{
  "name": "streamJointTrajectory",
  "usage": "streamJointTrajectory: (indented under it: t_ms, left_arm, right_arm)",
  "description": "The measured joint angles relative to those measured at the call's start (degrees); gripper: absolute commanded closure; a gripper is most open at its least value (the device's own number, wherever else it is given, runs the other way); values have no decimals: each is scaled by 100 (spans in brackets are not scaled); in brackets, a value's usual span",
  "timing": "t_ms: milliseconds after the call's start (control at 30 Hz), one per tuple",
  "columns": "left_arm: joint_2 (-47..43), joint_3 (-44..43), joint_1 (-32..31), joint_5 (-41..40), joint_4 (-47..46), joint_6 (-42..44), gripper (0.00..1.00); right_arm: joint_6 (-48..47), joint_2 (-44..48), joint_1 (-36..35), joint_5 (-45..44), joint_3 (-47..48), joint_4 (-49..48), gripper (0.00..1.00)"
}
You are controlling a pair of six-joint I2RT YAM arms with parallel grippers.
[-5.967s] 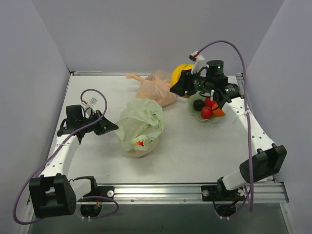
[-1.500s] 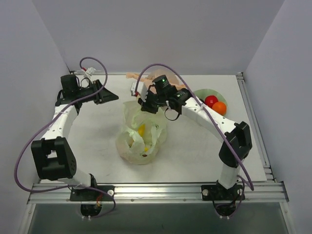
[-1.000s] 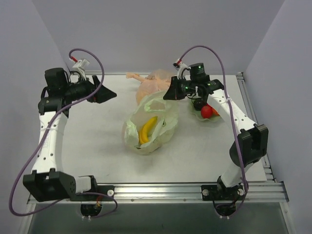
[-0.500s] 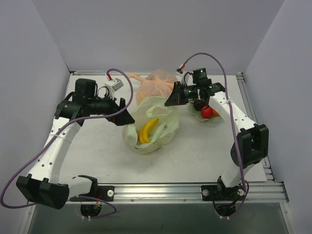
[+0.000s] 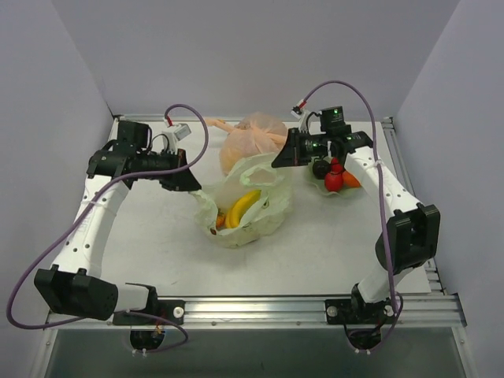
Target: Place the fake fruits into the plastic bag and tie a complex knot
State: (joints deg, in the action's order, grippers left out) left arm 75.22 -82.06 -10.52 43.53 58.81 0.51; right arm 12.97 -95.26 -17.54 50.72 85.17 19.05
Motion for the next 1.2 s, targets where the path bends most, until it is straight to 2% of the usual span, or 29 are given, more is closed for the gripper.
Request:
streamJointTrajectory:
  t_ms: [267, 367, 400, 500, 533, 633, 700, 800, 933, 1033, 1067, 1200]
  left_arm:
    - [269, -671, 719, 125, 59, 166, 100]
    - [269, -680, 723, 210, 52, 157, 100]
    - [269, -678, 721, 227, 44, 140, 100]
    - [258, -632, 721, 297, -74, 33, 100]
    - [251, -595, 721, 323, -122, -20, 100]
    - [243, -466, 688, 363, -289, -214, 100]
    - [229, -382, 656, 367, -415, -334, 100]
    - [199, -299, 588, 365, -557, -450, 100]
    - [146, -267, 544, 358, -675, -549, 100]
    - [85, -249, 542, 334, -739, -595, 100]
    - [66, -245, 542, 328, -754, -605, 100]
    - [-28, -186, 542, 308, -813, -627, 100]
  right_arm:
    - [-323, -179, 302, 710, 540, 94, 100]
    - [-431, -363, 306, 796, 887, 144, 79]
    - [-474, -424, 306, 787, 1014, 201, 60]
    - [-660, -601, 330, 647, 1362, 400, 29]
    - [-728, -610, 361, 566, 1388, 472, 26]
    - [-929, -597, 518, 197, 1453, 743, 24]
    - [-1156, -564, 691, -181, 1460, 999, 27]
    - [-1633, -474, 953, -1016, 1460, 1495, 30]
    - [-2229, -343, 1294, -2192, 1241, 1912, 29]
    - [-2570, -356, 1543, -2885, 1069, 2190, 20]
    - [-2693, -380, 1648, -3150, 1034, 2291, 9]
    - [-3073, -566, 1932, -3797, 1016, 2461, 6]
